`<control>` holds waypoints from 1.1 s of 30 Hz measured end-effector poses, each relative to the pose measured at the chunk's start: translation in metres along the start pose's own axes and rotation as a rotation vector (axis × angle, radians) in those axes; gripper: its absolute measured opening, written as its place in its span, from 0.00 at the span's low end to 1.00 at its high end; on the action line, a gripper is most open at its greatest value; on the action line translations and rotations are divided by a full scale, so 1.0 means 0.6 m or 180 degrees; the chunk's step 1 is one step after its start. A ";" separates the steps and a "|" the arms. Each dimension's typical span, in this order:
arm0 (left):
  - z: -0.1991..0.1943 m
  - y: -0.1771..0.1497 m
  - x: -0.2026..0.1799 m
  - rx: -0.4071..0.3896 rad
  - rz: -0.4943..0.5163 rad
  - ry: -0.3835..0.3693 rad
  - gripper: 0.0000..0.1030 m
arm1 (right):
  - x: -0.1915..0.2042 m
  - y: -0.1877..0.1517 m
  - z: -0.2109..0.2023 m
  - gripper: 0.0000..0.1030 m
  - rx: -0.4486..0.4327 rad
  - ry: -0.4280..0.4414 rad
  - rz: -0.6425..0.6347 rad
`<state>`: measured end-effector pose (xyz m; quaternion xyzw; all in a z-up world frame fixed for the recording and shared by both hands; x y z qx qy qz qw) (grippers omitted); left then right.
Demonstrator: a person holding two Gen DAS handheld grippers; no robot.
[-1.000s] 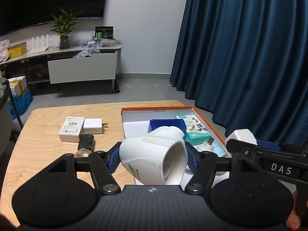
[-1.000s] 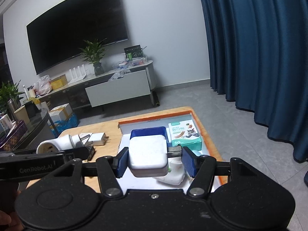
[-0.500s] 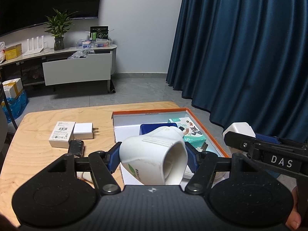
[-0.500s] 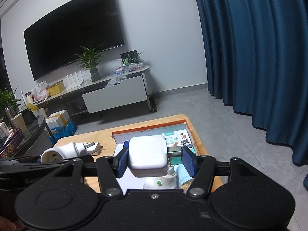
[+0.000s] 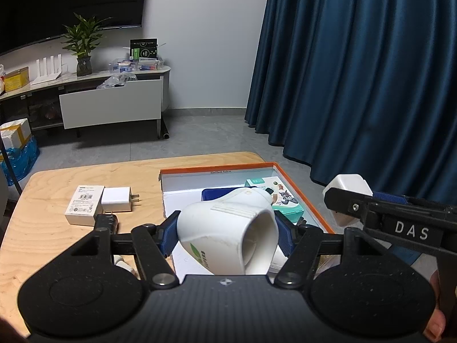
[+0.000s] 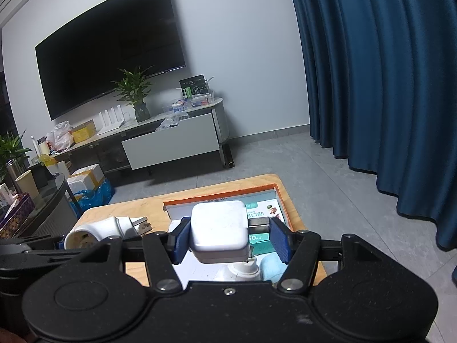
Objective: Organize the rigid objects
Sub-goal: 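Carry the socket adapter and cube charger over the tray with both grippers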
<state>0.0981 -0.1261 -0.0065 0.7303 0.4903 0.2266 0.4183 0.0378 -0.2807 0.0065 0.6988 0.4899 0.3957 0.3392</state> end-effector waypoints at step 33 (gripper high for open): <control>0.074 0.005 -0.015 0.0223 0.0024 -0.0073 0.65 | -0.015 0.018 0.100 0.69 0.0263 -0.0074 -0.0062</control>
Point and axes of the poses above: each gripper's, at about its wrist camera, not at the fingertips, and z roughly the way its jaws point, x to its left, y to its top, the point moved 2 cm from there along z, roughly the way its jaws point, and after that the axes turned 2 degrees about z, right-handed, at the moved point
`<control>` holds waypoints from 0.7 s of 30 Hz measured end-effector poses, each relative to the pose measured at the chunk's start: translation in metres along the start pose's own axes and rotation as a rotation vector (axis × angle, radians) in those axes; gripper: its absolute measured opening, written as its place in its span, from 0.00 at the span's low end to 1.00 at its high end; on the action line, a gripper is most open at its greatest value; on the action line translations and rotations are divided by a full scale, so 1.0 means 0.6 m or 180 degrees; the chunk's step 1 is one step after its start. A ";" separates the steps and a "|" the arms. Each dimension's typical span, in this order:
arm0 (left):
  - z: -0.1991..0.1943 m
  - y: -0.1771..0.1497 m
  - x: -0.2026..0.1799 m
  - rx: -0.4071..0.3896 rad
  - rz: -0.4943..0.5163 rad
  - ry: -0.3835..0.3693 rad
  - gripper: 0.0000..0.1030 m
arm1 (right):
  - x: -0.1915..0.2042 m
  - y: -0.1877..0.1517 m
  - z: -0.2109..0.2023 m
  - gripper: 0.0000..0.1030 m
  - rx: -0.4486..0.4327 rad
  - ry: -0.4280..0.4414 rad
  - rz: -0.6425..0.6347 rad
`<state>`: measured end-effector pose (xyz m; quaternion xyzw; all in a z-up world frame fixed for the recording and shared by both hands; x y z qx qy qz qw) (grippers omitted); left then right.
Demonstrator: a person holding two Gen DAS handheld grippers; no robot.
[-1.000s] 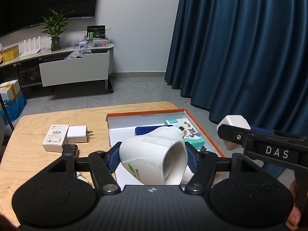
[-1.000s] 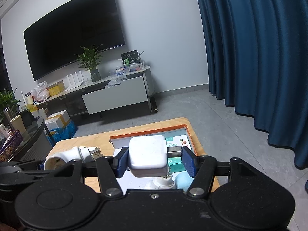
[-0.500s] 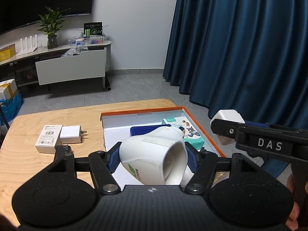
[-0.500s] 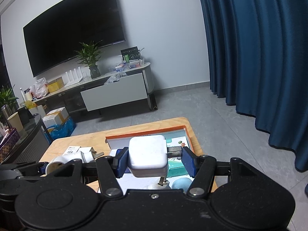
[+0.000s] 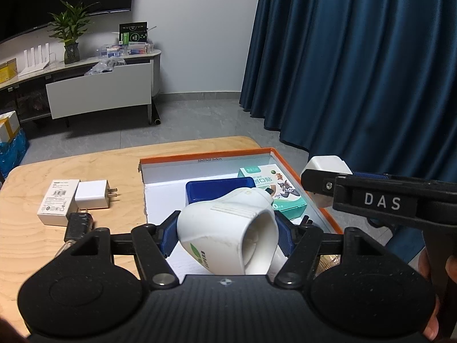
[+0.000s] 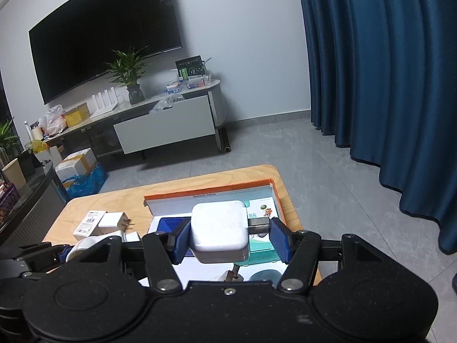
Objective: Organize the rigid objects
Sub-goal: 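Carry the socket adapter and cube charger over the tray with both grippers, then release the socket adapter in the tray with left gripper while right sets cube charger on teal box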
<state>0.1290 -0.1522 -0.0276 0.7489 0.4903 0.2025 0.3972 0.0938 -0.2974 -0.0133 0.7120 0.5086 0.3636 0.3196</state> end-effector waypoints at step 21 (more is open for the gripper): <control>0.053 0.004 -0.004 0.0126 -0.0011 -0.0027 0.65 | -0.008 0.027 0.079 0.69 0.0142 -0.0029 -0.0046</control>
Point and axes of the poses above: each gripper's, at about its wrist camera, not at the fingertips, and z roughly the way its jaws point, x to its left, y to its top, the point moved 2 cm from there along z, roughly the way its jaws point, and after that the axes turned 2 degrees about z, right-handed, at the moved point
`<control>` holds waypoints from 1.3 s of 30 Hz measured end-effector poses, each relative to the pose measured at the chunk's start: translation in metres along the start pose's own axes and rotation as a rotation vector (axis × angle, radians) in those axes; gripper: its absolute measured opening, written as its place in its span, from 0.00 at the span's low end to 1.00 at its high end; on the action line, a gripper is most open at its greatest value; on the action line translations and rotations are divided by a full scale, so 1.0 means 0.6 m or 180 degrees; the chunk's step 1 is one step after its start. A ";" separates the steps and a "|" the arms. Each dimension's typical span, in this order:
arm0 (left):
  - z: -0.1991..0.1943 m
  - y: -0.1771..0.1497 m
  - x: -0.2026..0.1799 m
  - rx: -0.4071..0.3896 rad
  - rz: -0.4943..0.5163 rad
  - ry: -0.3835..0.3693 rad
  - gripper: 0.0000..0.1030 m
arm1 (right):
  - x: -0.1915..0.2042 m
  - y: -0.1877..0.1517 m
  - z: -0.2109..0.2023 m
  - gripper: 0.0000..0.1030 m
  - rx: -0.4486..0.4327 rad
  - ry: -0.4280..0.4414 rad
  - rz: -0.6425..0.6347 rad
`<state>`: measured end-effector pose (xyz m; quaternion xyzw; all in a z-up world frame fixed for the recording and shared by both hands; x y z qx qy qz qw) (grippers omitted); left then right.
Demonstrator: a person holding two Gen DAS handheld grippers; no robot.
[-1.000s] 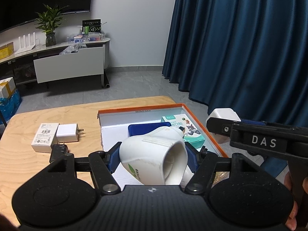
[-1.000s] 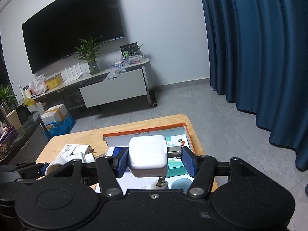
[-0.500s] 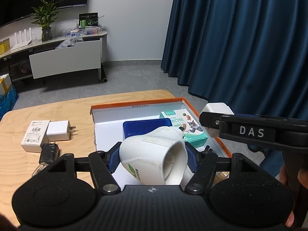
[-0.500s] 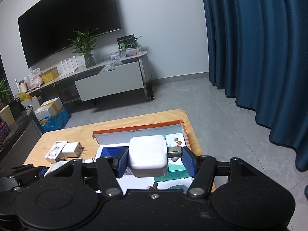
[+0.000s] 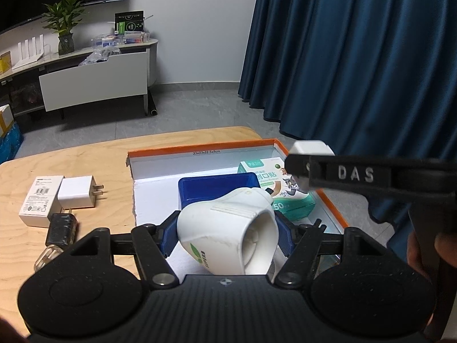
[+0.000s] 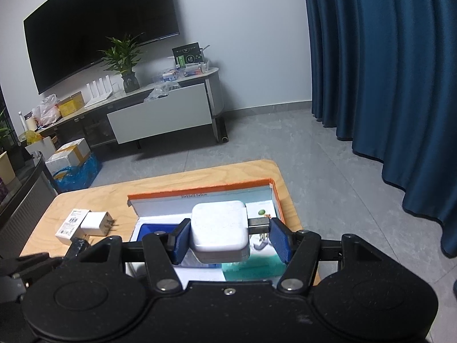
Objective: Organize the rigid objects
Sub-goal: 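Release the socket adapter in the tray with left gripper while right sets cube charger on teal box, then move the left gripper to the glass bottle while right moves to the black charger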
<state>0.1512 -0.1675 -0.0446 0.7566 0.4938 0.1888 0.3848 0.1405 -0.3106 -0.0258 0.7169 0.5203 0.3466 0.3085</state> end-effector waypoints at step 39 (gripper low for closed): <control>-0.063 0.005 0.061 0.0110 -0.0330 0.0429 1.00 | 0.042 -0.007 -0.085 0.88 -0.0303 0.0055 0.0067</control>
Point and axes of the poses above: each gripper's, at about its wrist camera, not at the fingertips, and z roughly the way its jaws point, x to its left, y to its top, the point moved 2 cm from there along z, roughly the way its jaws point, and after that the axes turned 2 degrees about z, right-handed, at the moved point
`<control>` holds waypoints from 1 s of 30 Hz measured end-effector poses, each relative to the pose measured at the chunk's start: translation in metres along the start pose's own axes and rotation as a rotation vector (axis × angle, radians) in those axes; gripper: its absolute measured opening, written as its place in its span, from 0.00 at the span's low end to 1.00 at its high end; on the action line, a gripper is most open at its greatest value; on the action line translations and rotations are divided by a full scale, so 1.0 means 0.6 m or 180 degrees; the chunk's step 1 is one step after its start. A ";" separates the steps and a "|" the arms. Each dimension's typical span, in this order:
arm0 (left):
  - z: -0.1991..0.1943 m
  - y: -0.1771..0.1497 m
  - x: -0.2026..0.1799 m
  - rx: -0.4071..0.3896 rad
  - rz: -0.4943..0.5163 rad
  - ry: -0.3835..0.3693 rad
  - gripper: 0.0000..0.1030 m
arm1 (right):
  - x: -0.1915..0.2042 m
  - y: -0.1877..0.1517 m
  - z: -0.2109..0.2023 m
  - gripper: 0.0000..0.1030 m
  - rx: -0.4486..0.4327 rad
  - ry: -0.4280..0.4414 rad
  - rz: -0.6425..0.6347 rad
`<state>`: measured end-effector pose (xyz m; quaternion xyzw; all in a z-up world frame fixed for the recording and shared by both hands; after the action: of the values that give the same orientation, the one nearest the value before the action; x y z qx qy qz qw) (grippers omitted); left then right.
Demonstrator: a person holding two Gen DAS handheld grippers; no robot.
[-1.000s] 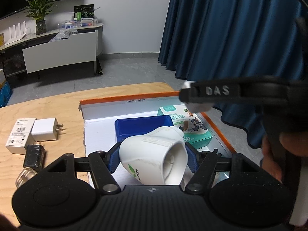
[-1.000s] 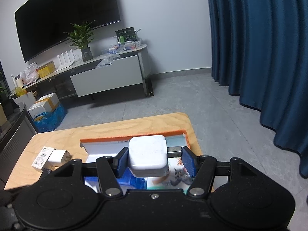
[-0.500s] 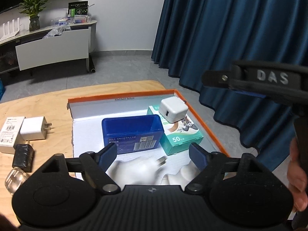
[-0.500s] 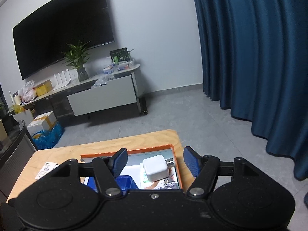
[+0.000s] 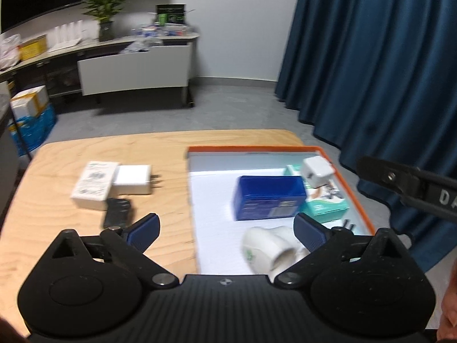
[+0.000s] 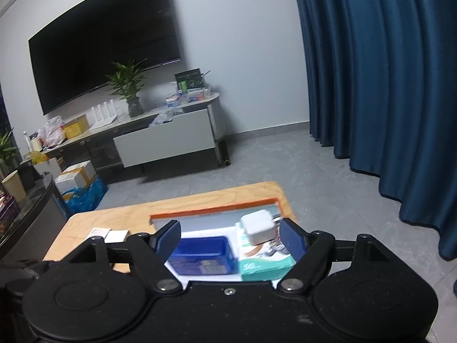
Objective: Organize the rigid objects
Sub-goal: 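Move the left gripper to the glass bottle while right moves to the black charger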
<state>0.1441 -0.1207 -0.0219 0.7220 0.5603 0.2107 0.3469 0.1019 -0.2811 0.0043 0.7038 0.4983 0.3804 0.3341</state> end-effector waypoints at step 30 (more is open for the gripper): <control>-0.040 -0.049 0.186 0.0006 -0.0548 0.0393 1.00 | 0.177 -0.081 0.029 0.89 0.0466 0.0519 -0.0394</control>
<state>0.1393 -0.0041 -0.0371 0.6572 0.6408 0.2236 0.3278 0.1178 -0.1674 -0.0239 0.6610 0.5927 0.3777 0.2630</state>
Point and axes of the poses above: each gripper's, at about its wrist camera, not at the fingertips, and z roughly the way its jaws point, x to its left, y to its top, the point moved 2 cm from there along z, roughly the way its jaws point, and after that the axes turned 2 degrees about z, right-handed, at the moved point
